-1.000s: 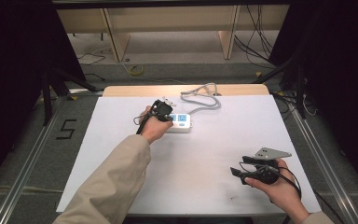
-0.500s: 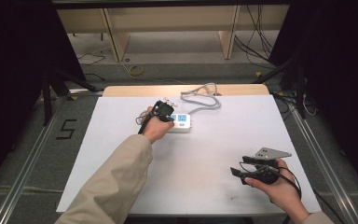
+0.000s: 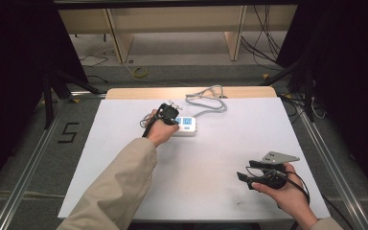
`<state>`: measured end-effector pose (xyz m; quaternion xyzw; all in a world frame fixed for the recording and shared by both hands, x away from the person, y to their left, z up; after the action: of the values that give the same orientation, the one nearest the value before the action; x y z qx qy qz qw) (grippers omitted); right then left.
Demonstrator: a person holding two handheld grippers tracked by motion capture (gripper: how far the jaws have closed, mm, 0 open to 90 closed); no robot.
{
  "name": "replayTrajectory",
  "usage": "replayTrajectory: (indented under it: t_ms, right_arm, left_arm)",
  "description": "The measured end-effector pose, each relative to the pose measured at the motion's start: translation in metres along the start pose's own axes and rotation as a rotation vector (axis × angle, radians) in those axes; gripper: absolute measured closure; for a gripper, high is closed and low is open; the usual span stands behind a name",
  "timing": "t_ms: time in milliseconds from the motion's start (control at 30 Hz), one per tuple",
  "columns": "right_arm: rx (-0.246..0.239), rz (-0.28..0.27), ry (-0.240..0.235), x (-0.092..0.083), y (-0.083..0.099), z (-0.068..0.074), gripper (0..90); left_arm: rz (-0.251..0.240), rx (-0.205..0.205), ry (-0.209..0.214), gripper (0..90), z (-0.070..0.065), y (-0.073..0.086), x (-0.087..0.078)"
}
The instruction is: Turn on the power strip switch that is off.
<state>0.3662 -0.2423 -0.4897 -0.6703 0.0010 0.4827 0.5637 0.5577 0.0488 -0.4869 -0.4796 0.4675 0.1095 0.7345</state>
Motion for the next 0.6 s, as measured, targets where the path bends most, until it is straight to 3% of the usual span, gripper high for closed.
replayTrajectory:
  t_ms: [600]
  right_arm:
    - [0.0, 0.002, 0.0, 0.0001, 0.0001, 0.0004, 31.3]
  left_arm:
    - [0.028, 0.004, -0.008, 89.9, -0.0019, -0.0022, 0.0007]
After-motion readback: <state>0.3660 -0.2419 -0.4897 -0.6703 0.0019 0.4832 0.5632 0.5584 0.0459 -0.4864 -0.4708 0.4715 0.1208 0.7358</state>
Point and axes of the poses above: each handheld gripper's, and its own axes: x roughly forward along the jaws, y roughly out of its underside, z roughly to its left, the point moved 5 cm from there along x, roughly forward along the jaws, and after that the axes turned 2 degrees about z, right-handed, at the moved point
